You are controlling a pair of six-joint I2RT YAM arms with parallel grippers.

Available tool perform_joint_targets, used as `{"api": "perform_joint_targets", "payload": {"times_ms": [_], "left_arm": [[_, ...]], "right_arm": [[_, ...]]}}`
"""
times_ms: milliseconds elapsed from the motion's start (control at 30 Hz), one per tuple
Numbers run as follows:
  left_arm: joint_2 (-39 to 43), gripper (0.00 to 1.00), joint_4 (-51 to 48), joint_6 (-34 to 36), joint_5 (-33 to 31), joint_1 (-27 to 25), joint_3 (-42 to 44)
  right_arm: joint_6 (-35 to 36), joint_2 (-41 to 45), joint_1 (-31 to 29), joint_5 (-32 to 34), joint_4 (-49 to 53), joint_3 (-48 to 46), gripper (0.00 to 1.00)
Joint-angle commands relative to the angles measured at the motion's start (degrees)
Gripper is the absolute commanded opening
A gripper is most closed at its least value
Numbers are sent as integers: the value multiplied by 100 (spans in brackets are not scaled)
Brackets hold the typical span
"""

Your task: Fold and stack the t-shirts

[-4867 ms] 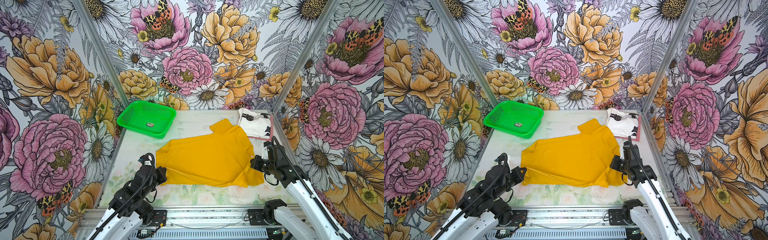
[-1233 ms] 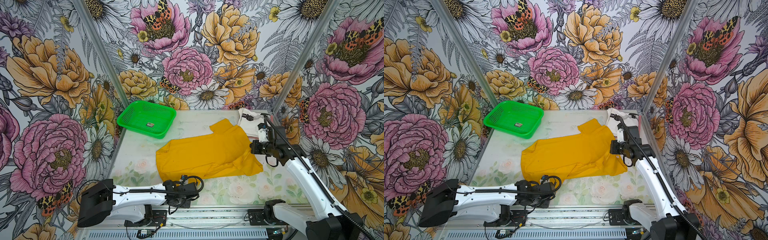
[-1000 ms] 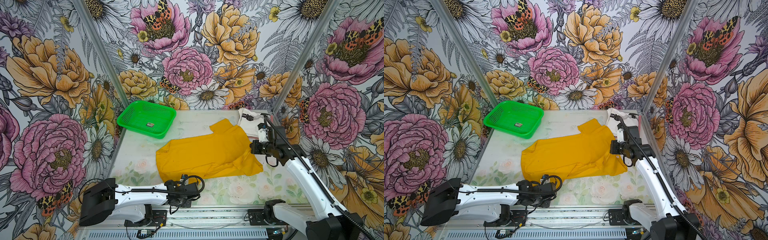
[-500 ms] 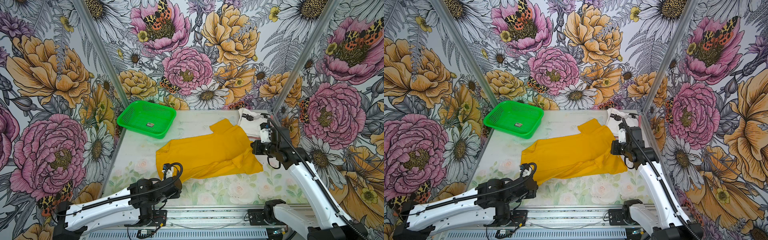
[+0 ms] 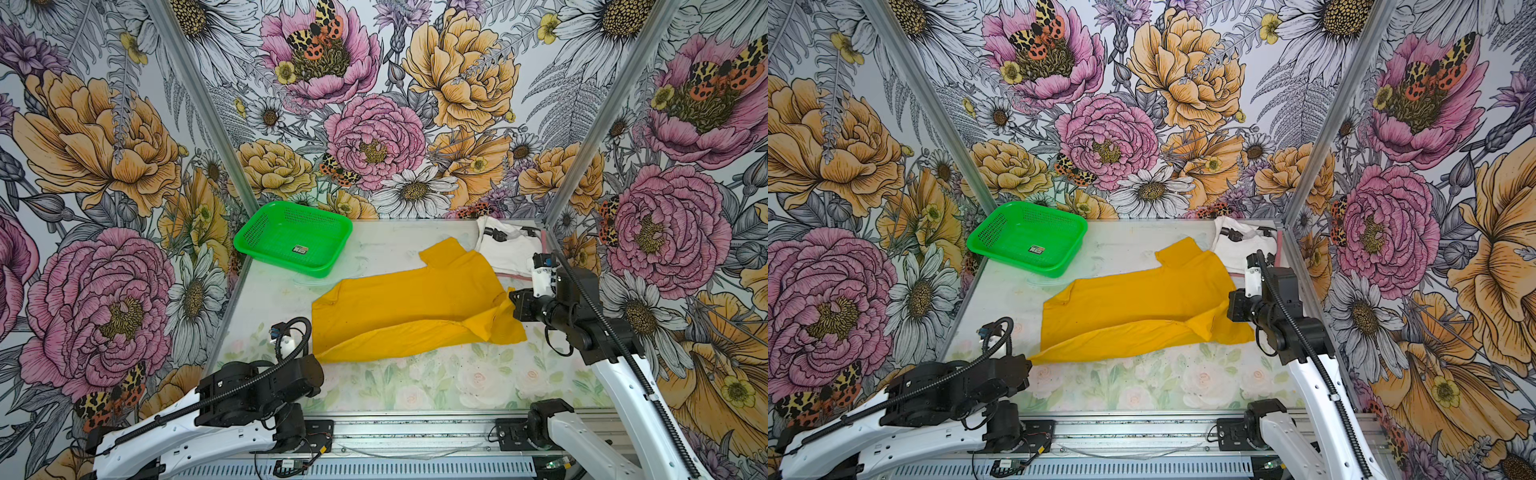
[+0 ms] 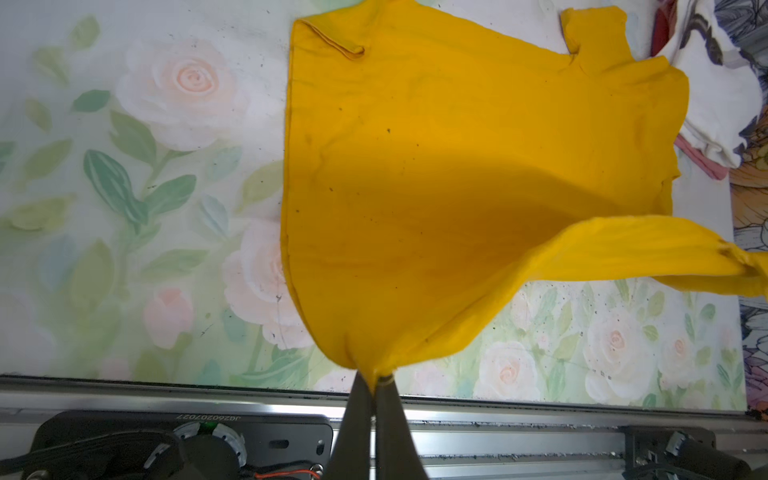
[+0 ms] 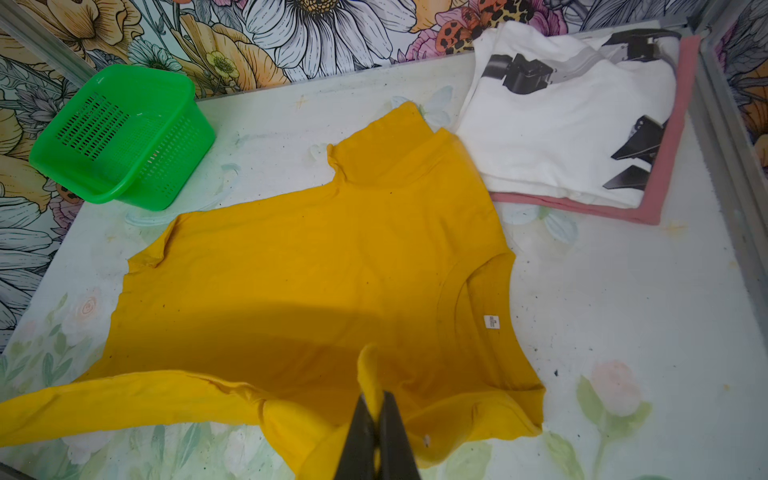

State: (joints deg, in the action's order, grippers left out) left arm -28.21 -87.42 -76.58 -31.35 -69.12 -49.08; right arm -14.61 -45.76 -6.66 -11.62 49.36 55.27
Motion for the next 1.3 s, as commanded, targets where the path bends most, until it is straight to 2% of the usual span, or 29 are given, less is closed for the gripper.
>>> {"api": "perform_joint_targets", "payload": {"times_ms": [0,100,267,400,667,1000,1133,1267], "left_arm": [[149,0,-723,-290,-372,173,-240],[118,0,-744,-172,-250,359,-238],[57,0,-716,-138,-169,303,-198],[50,0,-654,-52,-135,257,-194],[-51,0,-184,187,234,181,131],[-132,0,-80,7,43,182,255],[-244,0,142,249,163,439,312],[-624,0,705,921,679,928,438]], "right_arm": [[-184,574,33,-51,83,-190,0],[-187,1152,30,-285,73,-339,0],[-301,1666,-2,-340,95,-261,0],[-415,1519,4,-552,105,-317,0],[-439,1431,-2,-308,153,-183,0],[-397,771,-2,-304,75,-277,0],[-393,598,-1,-341,-104,-371,0],[-368,381,4,-408,-263,-422,0]]}}
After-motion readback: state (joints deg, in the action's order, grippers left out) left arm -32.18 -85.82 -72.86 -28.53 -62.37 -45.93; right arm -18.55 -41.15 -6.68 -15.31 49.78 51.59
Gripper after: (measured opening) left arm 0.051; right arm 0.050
